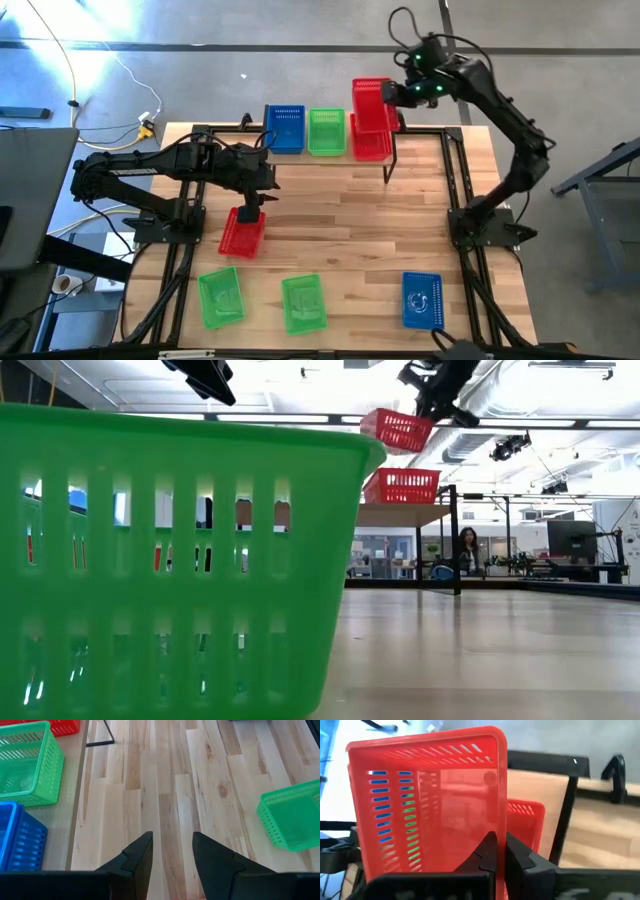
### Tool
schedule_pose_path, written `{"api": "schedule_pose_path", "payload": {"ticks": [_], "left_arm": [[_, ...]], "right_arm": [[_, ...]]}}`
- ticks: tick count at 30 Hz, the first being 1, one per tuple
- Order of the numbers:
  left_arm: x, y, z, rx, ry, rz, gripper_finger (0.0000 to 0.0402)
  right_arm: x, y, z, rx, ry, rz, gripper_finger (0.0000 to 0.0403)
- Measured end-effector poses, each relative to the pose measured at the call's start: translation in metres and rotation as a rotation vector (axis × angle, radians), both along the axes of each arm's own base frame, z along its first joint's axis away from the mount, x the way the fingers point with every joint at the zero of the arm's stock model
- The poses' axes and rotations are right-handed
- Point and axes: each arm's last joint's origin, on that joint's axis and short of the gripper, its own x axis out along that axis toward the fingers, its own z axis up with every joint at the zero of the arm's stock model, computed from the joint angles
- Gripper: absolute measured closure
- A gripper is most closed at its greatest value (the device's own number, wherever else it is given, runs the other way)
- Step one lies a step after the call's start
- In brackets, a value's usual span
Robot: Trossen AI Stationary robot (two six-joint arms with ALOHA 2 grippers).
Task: Stack baskets on shelf by color
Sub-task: Stack the right red bin on top of the red bin on the shelf
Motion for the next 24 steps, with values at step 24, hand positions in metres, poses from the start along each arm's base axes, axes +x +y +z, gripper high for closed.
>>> {"api": "schedule_pose_path", "payload": {"ticks": [24], "left_arm": [[0.000,0.002,0.000,0.055,0.010,0.050,0.0271]], "right_arm": [[0.021,0.009,-0.031,0.209,0.185,-0.093,0.0403]]}}
